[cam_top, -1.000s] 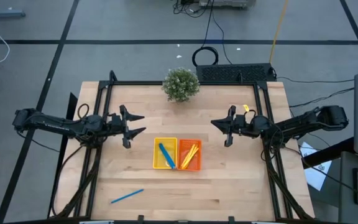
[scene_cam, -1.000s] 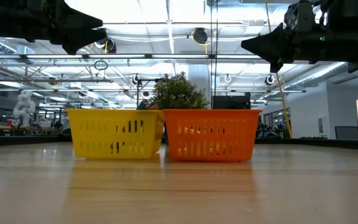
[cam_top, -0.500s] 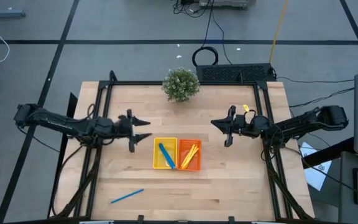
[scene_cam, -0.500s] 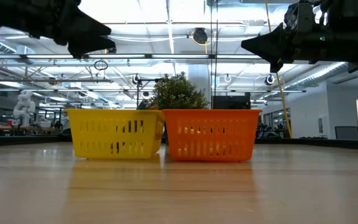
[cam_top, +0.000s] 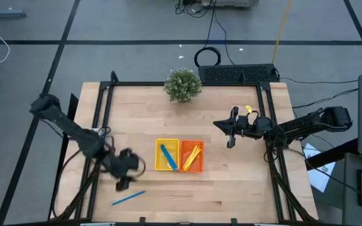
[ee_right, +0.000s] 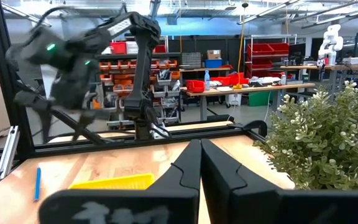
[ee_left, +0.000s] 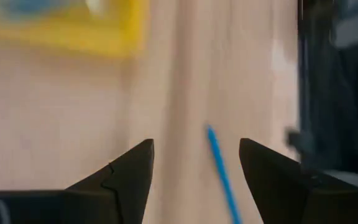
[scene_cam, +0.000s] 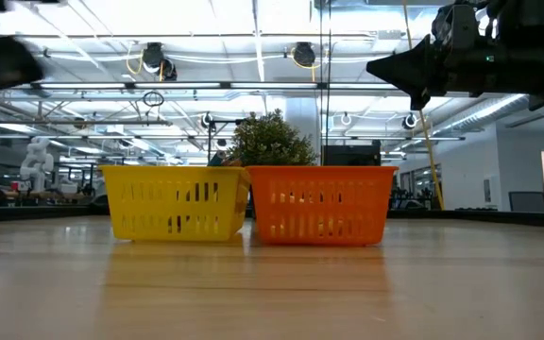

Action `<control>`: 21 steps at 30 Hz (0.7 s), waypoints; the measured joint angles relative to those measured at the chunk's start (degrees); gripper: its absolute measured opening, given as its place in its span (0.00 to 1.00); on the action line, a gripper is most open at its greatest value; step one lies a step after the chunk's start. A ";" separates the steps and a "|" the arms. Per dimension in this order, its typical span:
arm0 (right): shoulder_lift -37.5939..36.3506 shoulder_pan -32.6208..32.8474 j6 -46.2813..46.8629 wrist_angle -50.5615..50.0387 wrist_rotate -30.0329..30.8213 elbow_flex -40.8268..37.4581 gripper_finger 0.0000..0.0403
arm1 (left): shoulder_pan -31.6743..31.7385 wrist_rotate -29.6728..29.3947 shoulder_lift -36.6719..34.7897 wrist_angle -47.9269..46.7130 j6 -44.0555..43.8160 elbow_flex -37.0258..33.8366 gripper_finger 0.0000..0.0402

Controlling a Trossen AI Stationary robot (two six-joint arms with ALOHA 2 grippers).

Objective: Sort pens & pencils
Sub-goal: Put the blue pencil into the yellow bin

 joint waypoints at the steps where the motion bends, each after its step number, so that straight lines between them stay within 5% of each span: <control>1: 0.00 0.00 0.00 0.01 0.00 0.00 0.00 | -2.26 1.21 1.67 -0.14 -4.20 0.15 0.60; 13: 0.00 0.00 0.29 -0.02 -0.06 0.00 0.00 | -22.49 11.42 18.34 0.12 -50.95 0.55 0.60; 21: 0.00 0.02 0.35 -1.39 -0.06 0.00 0.00 | -27.73 9.11 21.29 1.71 -65.77 0.68 0.60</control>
